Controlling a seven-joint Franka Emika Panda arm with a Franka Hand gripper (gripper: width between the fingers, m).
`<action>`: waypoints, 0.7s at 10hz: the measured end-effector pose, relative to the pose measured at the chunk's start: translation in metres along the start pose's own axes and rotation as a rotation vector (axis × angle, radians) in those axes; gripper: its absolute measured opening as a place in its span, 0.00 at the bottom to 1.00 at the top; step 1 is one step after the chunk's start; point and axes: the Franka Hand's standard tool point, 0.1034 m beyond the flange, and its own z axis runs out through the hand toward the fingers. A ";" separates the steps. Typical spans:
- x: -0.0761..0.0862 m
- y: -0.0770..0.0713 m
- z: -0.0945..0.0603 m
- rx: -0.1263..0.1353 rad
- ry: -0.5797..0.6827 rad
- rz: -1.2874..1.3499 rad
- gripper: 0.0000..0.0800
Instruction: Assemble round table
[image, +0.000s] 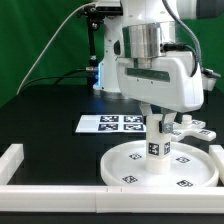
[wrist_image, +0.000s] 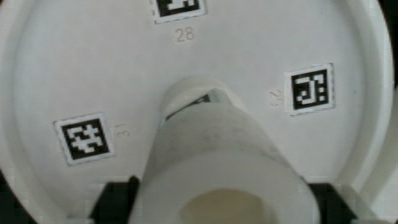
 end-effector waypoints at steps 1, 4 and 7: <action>0.000 0.000 0.000 -0.005 0.004 -0.112 0.51; 0.001 0.001 -0.002 -0.009 -0.029 -0.632 0.80; 0.000 0.003 -0.001 -0.012 -0.031 -0.843 0.81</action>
Offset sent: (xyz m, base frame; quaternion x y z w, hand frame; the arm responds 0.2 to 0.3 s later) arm -0.0007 0.0340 0.0050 0.0480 -0.1047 -0.4028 0.9080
